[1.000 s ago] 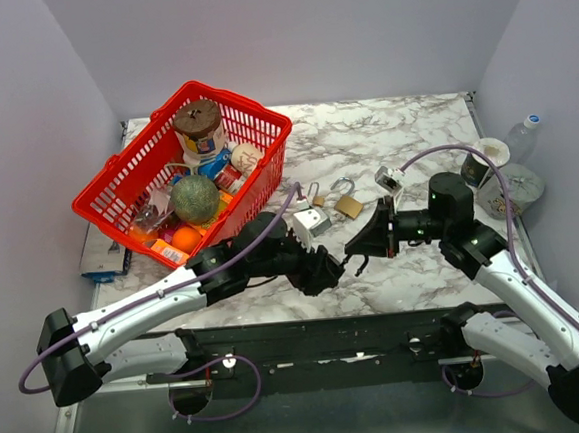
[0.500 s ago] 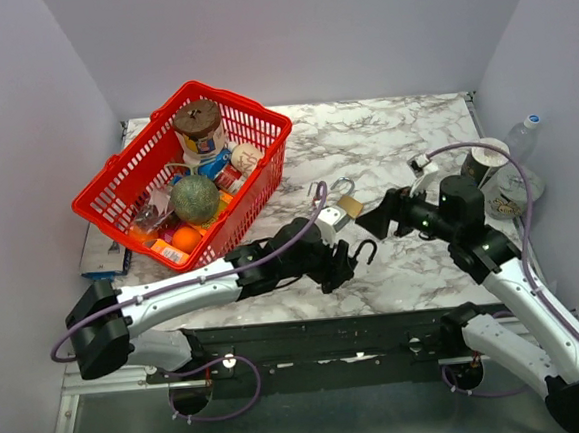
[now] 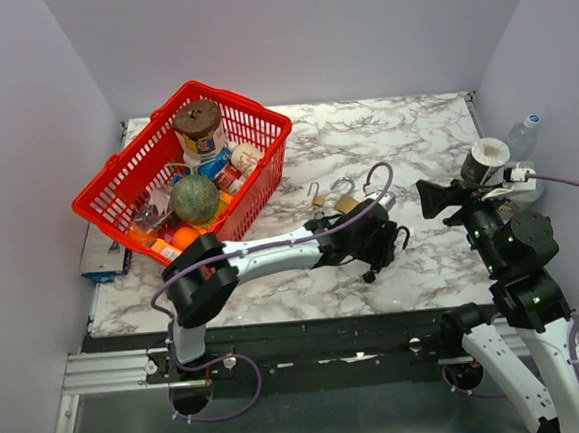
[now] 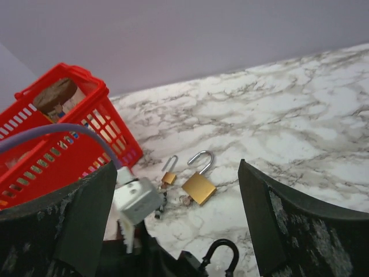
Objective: Unlock with the key
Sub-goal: Place the lock at the center of the board, then reset both arms
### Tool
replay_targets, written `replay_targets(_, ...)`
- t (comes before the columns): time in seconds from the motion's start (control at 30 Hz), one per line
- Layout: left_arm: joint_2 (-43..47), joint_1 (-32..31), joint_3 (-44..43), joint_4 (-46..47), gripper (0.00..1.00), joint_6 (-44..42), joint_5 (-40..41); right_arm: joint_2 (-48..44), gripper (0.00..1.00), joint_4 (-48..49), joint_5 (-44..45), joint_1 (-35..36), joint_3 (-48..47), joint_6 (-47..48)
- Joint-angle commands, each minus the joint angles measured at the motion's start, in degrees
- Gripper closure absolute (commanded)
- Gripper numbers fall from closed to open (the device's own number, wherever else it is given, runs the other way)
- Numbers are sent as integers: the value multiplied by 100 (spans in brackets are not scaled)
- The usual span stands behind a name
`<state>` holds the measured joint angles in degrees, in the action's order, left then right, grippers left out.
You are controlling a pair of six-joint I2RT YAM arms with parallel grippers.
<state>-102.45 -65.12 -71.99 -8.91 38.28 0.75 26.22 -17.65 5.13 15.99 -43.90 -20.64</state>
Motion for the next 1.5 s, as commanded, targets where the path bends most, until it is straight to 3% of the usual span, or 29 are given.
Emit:
replay_targets(0.0,-1073,0,-1632,-759,100,-48,487,-275,6,-116,376,-26,-40,166)
replay_targets(0.27,-2549,324,-3460,-1508,100,-198,636,-258,6,-283,279,-34,-92,192)
replay_targets(1.0,-4555,1072,-5880,-2256,100,-840,1032,50,6,-72,173,-34,66,210)
replay_targets(1.07,-4521,1081,-5801,-2230,93,-936,1032,94,6,-28,217,-34,83,245)
replay_targets(1.17,-4380,1072,-5669,-2133,61,-1024,1058,182,5,7,252,-34,92,228)
replay_targets(1.2,-4345,1081,-5643,-2115,40,-1033,1076,208,4,16,243,-43,101,219)
replay_targets(1.3,-4204,1072,-5598,-2071,13,-1086,1129,235,4,25,226,-34,101,184)
replay_targets(1.4,-4072,1072,-5598,-2010,1,-1182,1129,182,3,42,252,-34,110,157)
replay_targets(1.47,-3941,1054,-5607,-1957,1,-1218,1129,112,3,42,270,-34,110,157)
